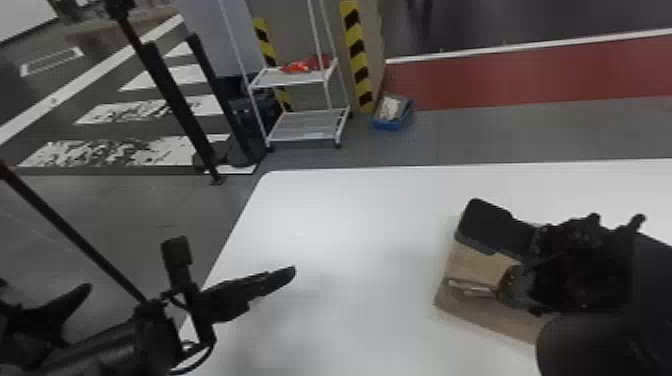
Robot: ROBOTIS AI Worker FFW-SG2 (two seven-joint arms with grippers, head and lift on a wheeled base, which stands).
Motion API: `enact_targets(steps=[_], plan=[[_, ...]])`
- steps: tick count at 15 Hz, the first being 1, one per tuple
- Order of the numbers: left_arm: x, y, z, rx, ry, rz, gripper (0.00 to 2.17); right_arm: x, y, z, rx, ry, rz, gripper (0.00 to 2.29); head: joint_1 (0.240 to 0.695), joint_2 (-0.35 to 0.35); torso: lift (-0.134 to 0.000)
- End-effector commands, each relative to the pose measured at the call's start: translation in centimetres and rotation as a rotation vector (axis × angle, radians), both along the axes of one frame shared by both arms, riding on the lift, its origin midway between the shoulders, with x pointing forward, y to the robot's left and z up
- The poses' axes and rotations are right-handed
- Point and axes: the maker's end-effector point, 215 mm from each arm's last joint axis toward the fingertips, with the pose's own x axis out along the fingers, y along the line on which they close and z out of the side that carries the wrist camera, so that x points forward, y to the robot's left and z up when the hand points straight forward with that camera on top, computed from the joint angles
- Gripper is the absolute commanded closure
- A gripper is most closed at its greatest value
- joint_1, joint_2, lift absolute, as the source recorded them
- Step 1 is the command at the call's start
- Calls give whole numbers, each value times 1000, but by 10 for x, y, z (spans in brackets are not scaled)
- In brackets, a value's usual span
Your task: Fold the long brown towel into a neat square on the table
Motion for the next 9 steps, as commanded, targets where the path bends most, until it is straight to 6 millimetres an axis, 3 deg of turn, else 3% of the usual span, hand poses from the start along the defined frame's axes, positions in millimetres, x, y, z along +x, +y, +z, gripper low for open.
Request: enact_targets(steps=[1, 3, 5, 7, 9], plan=[[1, -6, 3, -13, -8, -12, 87, 2, -1, 4, 23, 8, -12, 1450, 695, 350, -124], [-2, -26, 11, -49, -27, -59, 83, 11, -3, 20, 68, -11, -32, 1450, 695, 350, -124], [-5, -61, 15, -83, -37, -134, 73, 26, -6, 42, 128, -35, -62, 1450, 695, 350, -124], [-9, -95, 20, -152, -54, -212, 76, 35, -13, 50, 141, -52, -74, 1450, 695, 345, -124], [-17, -128, 27, -226, -77, -286, 110, 37, -14, 54, 157, -53, -76, 1450, 695, 292, -124]])
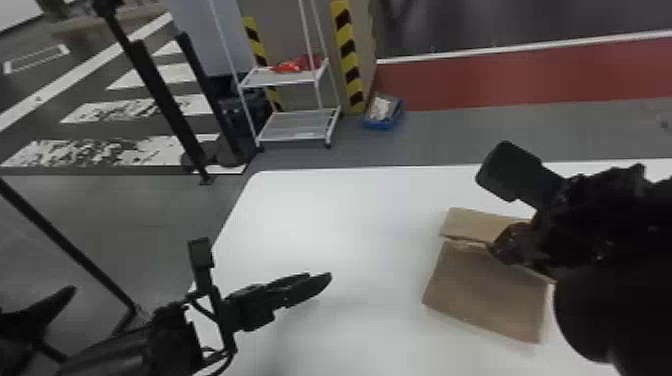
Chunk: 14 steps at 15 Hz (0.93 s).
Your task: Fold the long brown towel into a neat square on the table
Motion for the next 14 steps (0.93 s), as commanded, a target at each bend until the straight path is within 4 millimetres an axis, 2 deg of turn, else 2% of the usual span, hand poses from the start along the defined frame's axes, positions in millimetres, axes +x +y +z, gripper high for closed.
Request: enact_targets(steps=[1, 3, 6, 9, 11, 14], plan=[[-9, -34, 10, -74, -22, -79, 144, 1, 0, 4, 14, 0, 6, 1450, 695, 275, -124], [-21, -57, 14, -87, -28, -137, 164, 1, 2, 11, 23, -13, 6, 1450, 695, 244, -124], [-33, -102, 18, -143, -49, -231, 205, 0, 3, 16, 31, -23, 8, 1450, 695, 203, -124], [-16, -138, 35, -95, -223, -269, 205, -5, 6, 16, 41, -21, 12, 1450, 695, 148, -124], [-5, -150, 41, -58, -273, -260, 205, -12, 12, 20, 49, -31, 27, 1450, 695, 123, -124], [5, -166, 31, 86, -378, -258, 205, -17, 21, 26, 71, -31, 43, 1450, 695, 109, -124]])
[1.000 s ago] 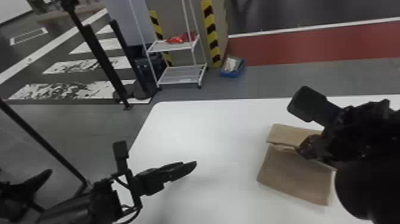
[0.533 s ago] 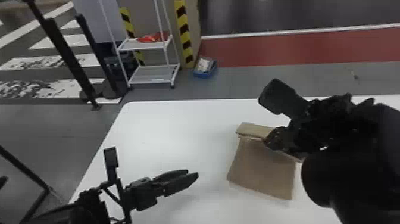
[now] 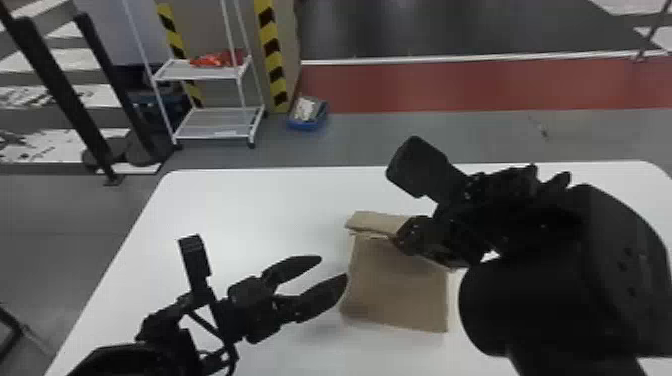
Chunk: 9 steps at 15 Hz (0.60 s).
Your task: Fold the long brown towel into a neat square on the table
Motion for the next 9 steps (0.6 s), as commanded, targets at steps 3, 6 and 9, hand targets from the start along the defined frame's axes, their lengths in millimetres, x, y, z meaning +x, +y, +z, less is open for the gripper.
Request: enact_targets(steps=[3, 6, 9], plan=[[2, -23, -2, 259, -303, 42, 215, 0, 4, 7, 10, -3, 12, 1450, 695, 100, -124], [-11, -42, -8, 281, -326, -7, 758, 1, 2, 7, 10, -3, 10, 1450, 695, 85, -124], [-18, -46, -19, 303, -309, -21, 1912, 1, 2, 6, 12, 0, 9, 1450, 695, 57, -124]])
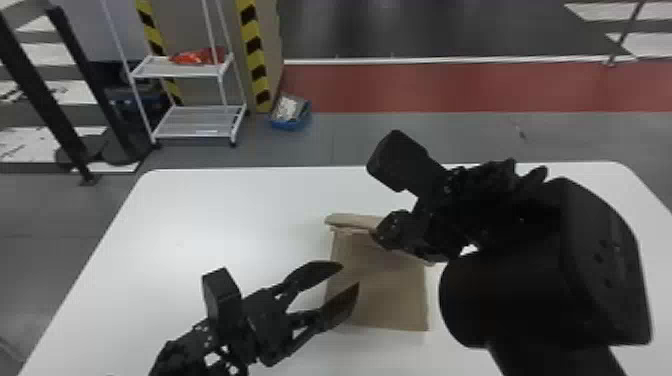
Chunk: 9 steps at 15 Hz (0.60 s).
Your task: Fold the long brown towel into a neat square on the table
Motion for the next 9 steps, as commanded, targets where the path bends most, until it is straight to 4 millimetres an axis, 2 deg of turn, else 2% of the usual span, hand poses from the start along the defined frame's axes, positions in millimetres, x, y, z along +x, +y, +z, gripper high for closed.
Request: enact_targets(steps=[1, 4, 9], plan=[[-7, -4, -12, 34, 16, -12, 2040, -2, 0, -1, 5, 10, 5, 1450, 695, 52, -124], [-14, -11, -34, 87, 44, -37, 2098, -7, 2, -4, 6, 16, 11, 1450, 695, 45, -124], [-12, -15, -51, 104, 69, -52, 2098, -19, 1, -7, 9, 17, 20, 1450, 695, 39, -124]])
